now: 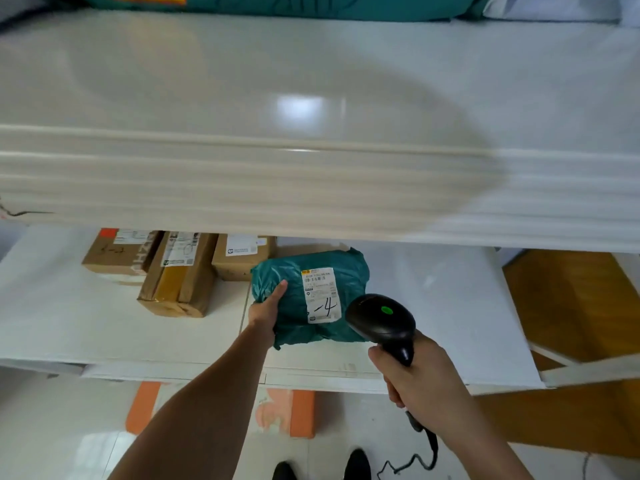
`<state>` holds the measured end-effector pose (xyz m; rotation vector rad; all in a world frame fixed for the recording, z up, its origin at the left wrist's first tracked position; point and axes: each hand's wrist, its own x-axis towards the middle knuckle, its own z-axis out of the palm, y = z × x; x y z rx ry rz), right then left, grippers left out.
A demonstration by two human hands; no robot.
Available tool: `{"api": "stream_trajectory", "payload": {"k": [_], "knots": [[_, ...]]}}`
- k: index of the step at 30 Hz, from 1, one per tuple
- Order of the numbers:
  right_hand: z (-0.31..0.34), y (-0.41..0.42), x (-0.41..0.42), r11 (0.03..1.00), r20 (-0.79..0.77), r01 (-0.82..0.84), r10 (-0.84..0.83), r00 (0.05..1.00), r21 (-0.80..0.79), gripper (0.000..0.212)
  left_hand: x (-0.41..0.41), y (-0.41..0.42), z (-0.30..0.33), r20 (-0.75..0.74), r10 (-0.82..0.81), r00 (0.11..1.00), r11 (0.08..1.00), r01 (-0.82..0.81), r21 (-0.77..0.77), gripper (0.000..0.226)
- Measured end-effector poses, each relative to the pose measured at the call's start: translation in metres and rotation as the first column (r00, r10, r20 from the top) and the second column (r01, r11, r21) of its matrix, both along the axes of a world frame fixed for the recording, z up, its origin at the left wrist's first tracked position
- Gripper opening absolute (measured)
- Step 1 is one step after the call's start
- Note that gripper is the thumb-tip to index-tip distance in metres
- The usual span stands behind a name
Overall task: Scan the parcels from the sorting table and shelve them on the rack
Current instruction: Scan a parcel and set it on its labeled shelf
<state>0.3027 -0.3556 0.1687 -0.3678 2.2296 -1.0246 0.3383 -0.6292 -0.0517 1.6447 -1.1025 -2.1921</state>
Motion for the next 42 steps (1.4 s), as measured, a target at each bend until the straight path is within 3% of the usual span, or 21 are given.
{"api": "stream_trajectory", "payload": {"k": [5,9,13,16,19,21,26,35,42], "knots": [[-0.002,0.006,-0.005,0.999,0.044,-0.038,0.038,0.998,-0.001,0.015,0.016,0.011,-0.007,-0.035,-0.036,0.999,0.995,0.032,-0.098,0.064],[-0.004,0.009,-0.005,0.998,0.046,-0.058,0.059,0.997,-0.021,0.015,0.01,0.016,-0.003,-0.03,-0.026,0.999,0.997,0.023,-0.07,0.066],[-0.01,0.011,-0.007,0.997,0.062,-0.074,0.075,0.995,-0.022,0.016,0.009,0.015,-0.004,-0.158,0.024,0.987,0.998,-0.034,-0.058,0.072],[-0.011,0.011,-0.007,0.995,0.055,-0.097,0.098,0.994,-0.027,0.018,0.021,0.023,-0.016,-0.006,0.094,0.996,0.986,-0.094,-0.134,0.067],[-0.011,0.01,-0.008,0.993,0.043,-0.111,0.113,0.993,-0.037,0.018,0.028,0.041,-0.026,0.215,0.208,0.954,0.969,-0.17,-0.18,0.097],[-0.012,0.01,-0.008,0.992,0.03,-0.12,0.121,0.992,-0.03,0.018,0.028,0.058,-0.024,0.269,0.191,0.944,0.976,-0.152,-0.159,0.103],[-0.016,0.007,-0.008,0.992,0.004,-0.125,0.125,0.992,-0.032,0.019,0.011,0.069,-0.012,0.083,0.132,0.988,0.989,-0.136,0.049,0.061],[-0.028,0.013,-0.008,0.998,0.056,-0.05,0.053,0.997,-0.038,0.016,-0.036,0.049,-0.01,-0.021,0.22,0.975,0.965,-0.214,0.154,0.055],[-0.036,0.01,-0.006,0.999,0.113,0.001,0.003,0.994,-0.037,0.015,-0.055,0.041,-0.007,-0.049,0.278,0.959,0.955,-0.271,0.123,0.05]]}}
